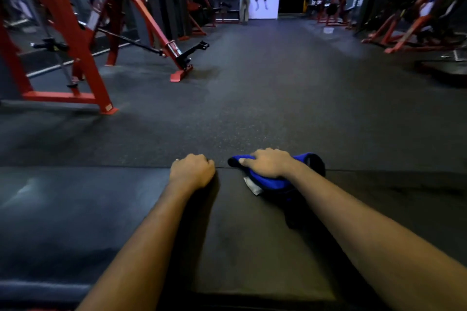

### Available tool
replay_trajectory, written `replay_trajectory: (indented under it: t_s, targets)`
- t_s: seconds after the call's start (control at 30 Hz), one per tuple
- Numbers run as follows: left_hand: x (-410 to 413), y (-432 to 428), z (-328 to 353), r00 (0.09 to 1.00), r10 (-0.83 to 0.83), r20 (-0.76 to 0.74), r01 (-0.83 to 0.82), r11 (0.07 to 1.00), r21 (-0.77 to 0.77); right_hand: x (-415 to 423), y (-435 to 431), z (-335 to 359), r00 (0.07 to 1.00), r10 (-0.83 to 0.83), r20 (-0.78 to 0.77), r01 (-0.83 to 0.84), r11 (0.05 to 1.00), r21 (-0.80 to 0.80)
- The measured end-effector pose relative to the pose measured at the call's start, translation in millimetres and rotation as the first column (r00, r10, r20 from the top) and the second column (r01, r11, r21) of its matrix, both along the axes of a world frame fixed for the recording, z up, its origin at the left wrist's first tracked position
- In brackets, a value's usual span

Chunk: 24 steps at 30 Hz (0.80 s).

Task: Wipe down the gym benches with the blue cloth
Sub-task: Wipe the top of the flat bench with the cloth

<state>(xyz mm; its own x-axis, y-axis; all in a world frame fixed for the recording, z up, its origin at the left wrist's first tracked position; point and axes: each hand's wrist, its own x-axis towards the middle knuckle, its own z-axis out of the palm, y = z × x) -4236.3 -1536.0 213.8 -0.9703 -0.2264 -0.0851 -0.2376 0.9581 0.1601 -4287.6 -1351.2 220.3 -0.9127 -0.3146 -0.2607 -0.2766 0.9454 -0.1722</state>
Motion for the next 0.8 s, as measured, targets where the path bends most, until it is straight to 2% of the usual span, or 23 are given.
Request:
replay_trajectory:
  t_s: [0.13,0.23,0.3,0.37,0.53,0.67,0.8]
  targets:
    - [-3.9,-26.3,-5.2,1.000,0.020,-0.005,-0.020,1.000,0.010,0.1,32.4,4.5,0.997,-0.013,0.078,0.019,0.998,-0.067]
    - [-3.0,-45.0,-12.8,1.000,0.013,-0.027,-0.013,1.000,0.003,1.5,11.4,2.0,0.998,-0.055,-0.008,0.056,0.998,0.037]
    - [-2.5,-58.4,-15.9,0.999,0.020,-0.032,-0.021,1.000,-0.007,0.5,-31.2,-3.3,0.998,0.019,-0.055,-0.016,0.998,0.052]
    - [-0.2,-69.7,-17.6,0.999,0.033,-0.030,-0.033,0.999,-0.007,1.8,-62.7,-4.7,0.991,0.123,-0.046,-0.123,0.992,0.001]
    - [-3.8,-97.6,-21.8,0.997,0.071,-0.037,-0.072,0.997,-0.031,-4.2,-29.9,1.6,0.984,0.156,0.091,-0.146,0.983,-0.107]
    - [-3.9,-109.6,-28.0,0.998,0.053,-0.034,-0.055,0.997,-0.045,-0.7,-57.1,-4.0,0.991,0.130,-0.045,-0.127,0.990,0.057]
    - [-3.7,-115.7,-26.6,0.992,0.116,-0.049,-0.118,0.992,-0.038,1.9,-95.1,-6.5,0.966,0.250,-0.067,-0.252,0.968,-0.019]
